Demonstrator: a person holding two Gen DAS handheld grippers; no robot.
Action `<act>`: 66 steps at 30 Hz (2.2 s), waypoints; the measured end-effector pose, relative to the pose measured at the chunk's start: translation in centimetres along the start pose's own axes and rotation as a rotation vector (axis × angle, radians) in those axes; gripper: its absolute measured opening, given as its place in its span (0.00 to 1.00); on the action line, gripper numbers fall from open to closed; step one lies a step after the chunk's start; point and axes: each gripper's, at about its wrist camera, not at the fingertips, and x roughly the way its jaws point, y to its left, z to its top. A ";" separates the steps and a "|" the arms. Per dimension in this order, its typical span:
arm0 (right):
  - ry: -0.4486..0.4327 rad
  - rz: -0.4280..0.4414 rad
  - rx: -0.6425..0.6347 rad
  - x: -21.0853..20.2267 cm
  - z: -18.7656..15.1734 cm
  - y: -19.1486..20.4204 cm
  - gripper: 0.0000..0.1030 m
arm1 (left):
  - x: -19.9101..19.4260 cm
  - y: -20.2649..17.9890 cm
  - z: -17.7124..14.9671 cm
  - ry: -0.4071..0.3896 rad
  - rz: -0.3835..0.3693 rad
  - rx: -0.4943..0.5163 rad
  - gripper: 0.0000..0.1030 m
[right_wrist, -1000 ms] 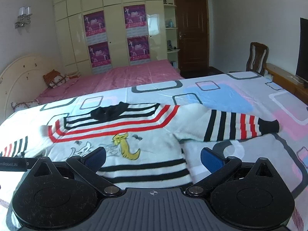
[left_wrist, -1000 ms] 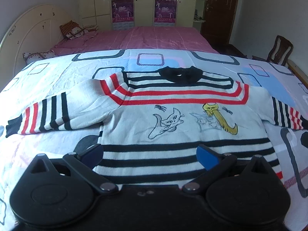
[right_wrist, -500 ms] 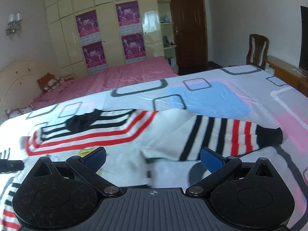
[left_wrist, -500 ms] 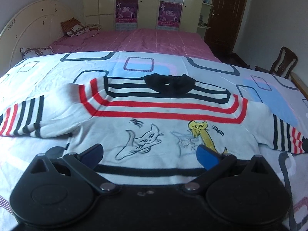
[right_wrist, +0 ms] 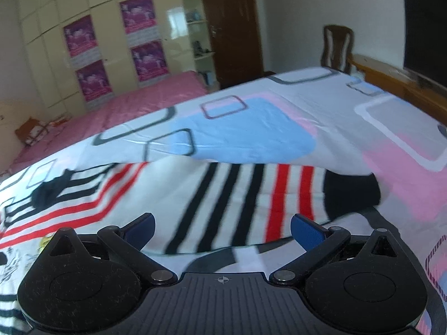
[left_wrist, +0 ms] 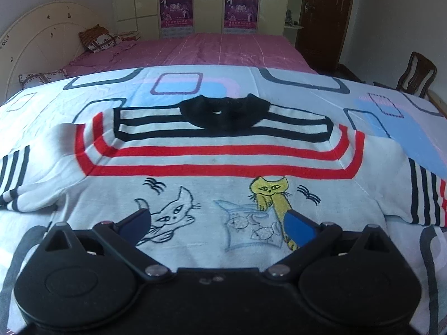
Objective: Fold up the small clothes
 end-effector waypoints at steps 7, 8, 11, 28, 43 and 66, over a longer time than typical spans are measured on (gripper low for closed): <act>0.012 -0.122 0.078 2.0 -0.3 -5.2 0.99 | 1.2 -1.0 0.2 0.005 -0.009 0.025 0.95; 0.017 -0.141 0.082 2.3 -0.3 -5.7 0.99 | 1.4 -1.1 0.2 0.009 -0.005 0.027 0.95; 0.026 -0.175 0.106 3.4 -0.5 -7.3 0.93 | 1.8 -1.0 0.3 0.020 -0.001 0.025 0.95; -0.056 -0.131 0.247 5.5 1.5 -11.0 0.08 | 2.2 -0.1 0.2 0.048 0.015 0.007 0.86; -0.149 0.301 -0.096 1.9 4.1 10.2 0.08 | 0.4 4.0 0.6 0.001 -0.036 -0.063 0.81; 0.033 0.354 -0.264 1.9 -3.3 20.1 0.70 | 3.9 8.5 1.2 0.114 -0.391 -0.202 0.88</act>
